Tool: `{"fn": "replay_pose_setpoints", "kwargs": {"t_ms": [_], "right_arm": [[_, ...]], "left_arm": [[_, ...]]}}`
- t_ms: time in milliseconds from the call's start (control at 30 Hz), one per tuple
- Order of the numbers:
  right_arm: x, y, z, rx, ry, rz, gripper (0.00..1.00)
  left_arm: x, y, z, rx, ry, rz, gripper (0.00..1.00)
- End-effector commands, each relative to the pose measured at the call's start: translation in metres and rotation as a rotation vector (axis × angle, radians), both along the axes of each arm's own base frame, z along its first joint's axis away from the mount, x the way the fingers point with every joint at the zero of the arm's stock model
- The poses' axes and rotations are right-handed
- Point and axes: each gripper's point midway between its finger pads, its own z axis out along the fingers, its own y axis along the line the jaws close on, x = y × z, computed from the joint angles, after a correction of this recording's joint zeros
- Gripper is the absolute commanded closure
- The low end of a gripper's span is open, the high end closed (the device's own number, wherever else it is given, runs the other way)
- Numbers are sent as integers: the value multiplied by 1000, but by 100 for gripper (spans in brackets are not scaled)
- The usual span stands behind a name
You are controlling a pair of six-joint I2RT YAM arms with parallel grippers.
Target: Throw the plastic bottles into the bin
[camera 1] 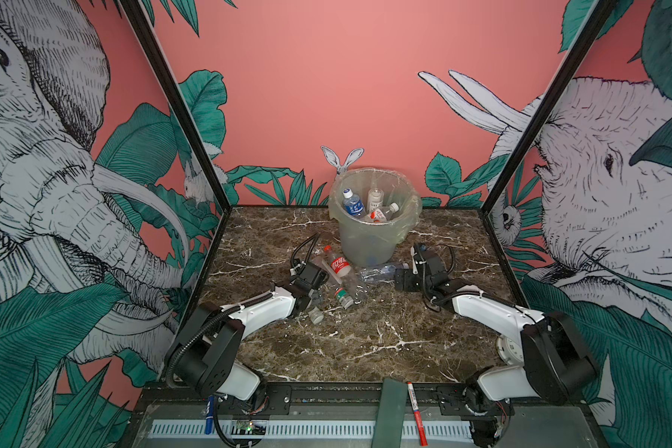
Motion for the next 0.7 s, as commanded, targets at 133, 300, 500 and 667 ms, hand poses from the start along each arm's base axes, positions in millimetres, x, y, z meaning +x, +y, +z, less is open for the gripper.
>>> {"fn": "replay_pose_setpoints", "kwargs": {"t_ms": [133, 300, 500, 667], "right_arm": [[8, 6, 11, 33, -20, -6, 1], [8, 6, 10, 34, -19, -5, 1], [9, 6, 10, 33, -18, -5, 1], [9, 7, 9, 34, -16, -3, 1]], "left_arm": [[3, 7, 9, -40, -16, 50, 28], [4, 6, 6, -45, 4, 49, 23], [7, 3, 3, -27, 9, 0, 23], [7, 2, 4, 10, 22, -62, 23]]}}
